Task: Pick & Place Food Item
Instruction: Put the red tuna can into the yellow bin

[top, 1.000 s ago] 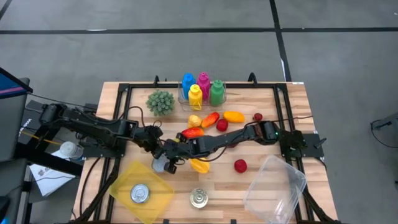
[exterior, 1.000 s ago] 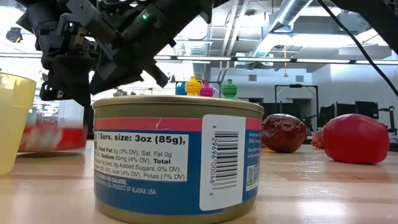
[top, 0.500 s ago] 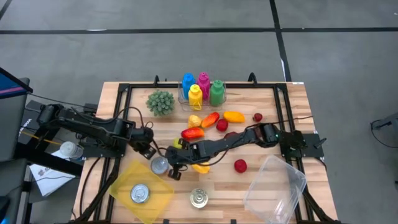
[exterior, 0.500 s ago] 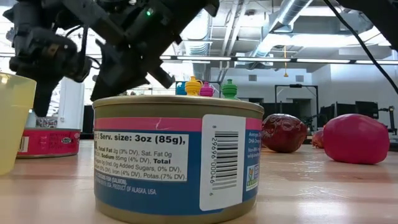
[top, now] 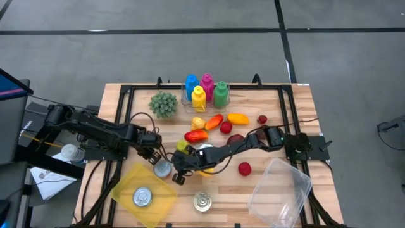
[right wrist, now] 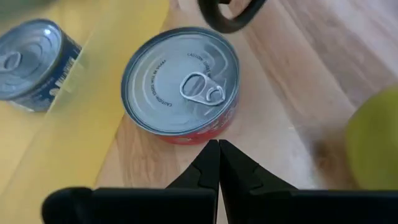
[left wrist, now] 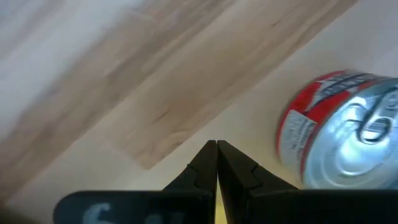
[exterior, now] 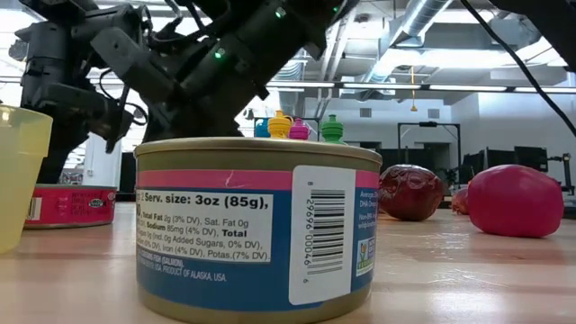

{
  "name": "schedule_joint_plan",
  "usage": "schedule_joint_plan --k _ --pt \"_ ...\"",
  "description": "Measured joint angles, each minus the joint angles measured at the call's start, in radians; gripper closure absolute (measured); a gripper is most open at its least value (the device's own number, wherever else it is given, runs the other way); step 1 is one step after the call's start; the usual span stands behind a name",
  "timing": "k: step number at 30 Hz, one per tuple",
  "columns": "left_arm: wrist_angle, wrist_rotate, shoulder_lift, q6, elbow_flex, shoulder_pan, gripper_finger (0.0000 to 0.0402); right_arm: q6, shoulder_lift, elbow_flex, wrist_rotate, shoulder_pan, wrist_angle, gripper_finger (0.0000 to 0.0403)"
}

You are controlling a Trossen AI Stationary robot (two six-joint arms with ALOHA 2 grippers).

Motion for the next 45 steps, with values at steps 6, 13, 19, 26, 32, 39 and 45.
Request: schedule_joint_plan --k 6,13,19,26,32,39,45 --pt "0.053 0.046 0.011 0.0 0.0 0.0 0.0402 0.061 0.0 -0.081 -0.001 0.01 0.1 0.0403" --pt "0.087 0.063 0.011 -0.018 0.0 0.0 0.0402 0.091 0.022 -0.098 -0.003 0.011 0.188 0.0403" --pt "0.114 0.082 0.017 -0.029 0.0 0.0 0.0402 0.134 0.061 -0.096 -0.036 0.011 0.226 0.0403" --pt "0.14 0.091 0.017 -0.032 -0.001 0.0 0.0402 0.092 0.055 -0.098 -0.059 -0.011 0.243 0.0403" --pt "0.176 0.082 0.017 -0.052 -0.003 0.0 0.0401 0.046 0.055 -0.04 -0.071 -0.033 0.224 0.0403" --pt "0.207 0.078 0.017 -0.053 -0.003 0.024 0.0401 0.009 0.053 0.02 -0.06 -0.047 0.218 0.0403" --pt "0.304 0.082 0.017 -0.054 -0.001 0.042 0.0402 -0.003 0.043 0.025 -0.046 -0.068 0.206 0.0403"
